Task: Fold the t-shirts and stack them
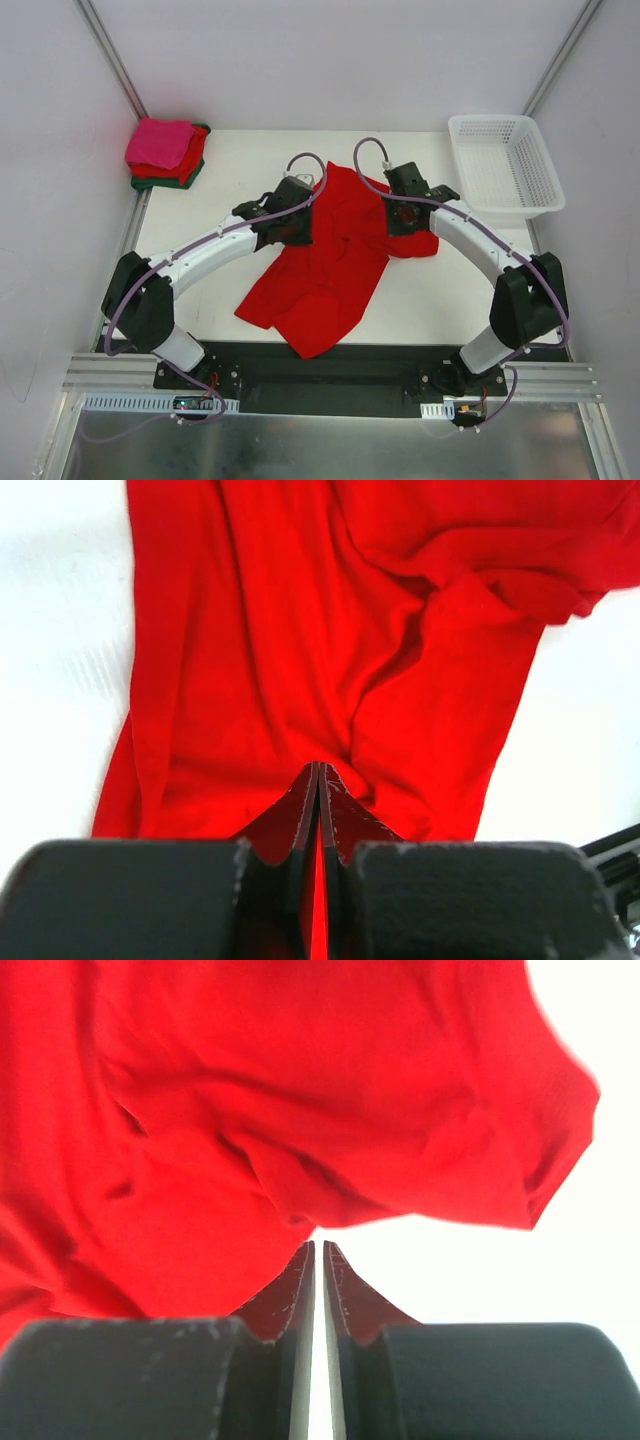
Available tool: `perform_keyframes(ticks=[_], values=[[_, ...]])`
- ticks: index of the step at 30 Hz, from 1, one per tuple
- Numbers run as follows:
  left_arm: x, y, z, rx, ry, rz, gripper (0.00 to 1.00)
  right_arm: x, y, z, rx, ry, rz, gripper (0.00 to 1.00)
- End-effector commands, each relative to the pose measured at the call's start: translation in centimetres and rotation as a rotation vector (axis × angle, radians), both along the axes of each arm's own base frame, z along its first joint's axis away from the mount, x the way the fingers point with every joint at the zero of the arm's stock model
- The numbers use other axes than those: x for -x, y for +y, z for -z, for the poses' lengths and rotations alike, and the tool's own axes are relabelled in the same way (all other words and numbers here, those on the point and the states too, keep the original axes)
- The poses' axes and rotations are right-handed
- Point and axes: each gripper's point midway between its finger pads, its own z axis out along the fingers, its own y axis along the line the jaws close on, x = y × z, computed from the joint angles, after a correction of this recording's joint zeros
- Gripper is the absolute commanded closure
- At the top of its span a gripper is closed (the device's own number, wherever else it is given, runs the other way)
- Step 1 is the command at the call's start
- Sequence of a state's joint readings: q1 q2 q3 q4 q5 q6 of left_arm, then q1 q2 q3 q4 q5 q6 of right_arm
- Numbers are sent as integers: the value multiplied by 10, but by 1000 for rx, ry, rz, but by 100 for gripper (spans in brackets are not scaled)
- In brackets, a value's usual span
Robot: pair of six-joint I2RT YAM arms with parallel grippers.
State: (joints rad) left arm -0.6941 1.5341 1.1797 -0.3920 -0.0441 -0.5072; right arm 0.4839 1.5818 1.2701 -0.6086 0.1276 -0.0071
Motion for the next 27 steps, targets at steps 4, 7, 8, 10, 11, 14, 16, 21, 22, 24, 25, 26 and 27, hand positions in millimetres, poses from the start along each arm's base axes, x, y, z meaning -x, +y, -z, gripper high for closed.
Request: perform_keyframes(ticks=[4,7,8,10,11,14,16,21,22,24,25,26,27], values=[[7,-5,6,-1,25,52,100,8,-5,7,-1,-6,32,91],[21,-10,12,46,74,59,100,3,-5,10,3,-15,36,91],[27,-11,15,54,87,62,100,1,-4,13,7,-10,37,91],[41,-19,14,65,91,82,100,-10,4,11,-7,-23,30,91],[47,-20,18,62,101,86,100,-15,8,11,-10,-24,22,92],[70,-34,24,58,120,122,100,-35,21,20,-13,2,6,93],[83,-45,28,67,137,137,100,-49,30,30,-12,17,3,93],[103,-58,46,61,180,151,100,-66,42,50,-16,62,-7,94],[105,-60,47,64,179,155,100,-66,44,59,-15,84,-11,93],[107,-63,51,62,186,154,100,-70,46,63,-18,91,-11,94],[107,-63,53,57,188,152,100,-71,47,66,-24,99,-13,93],[107,-64,55,53,186,154,100,-72,48,72,-21,109,-12,94],[108,-64,60,42,193,153,100,-73,47,75,-25,118,-10,94]])
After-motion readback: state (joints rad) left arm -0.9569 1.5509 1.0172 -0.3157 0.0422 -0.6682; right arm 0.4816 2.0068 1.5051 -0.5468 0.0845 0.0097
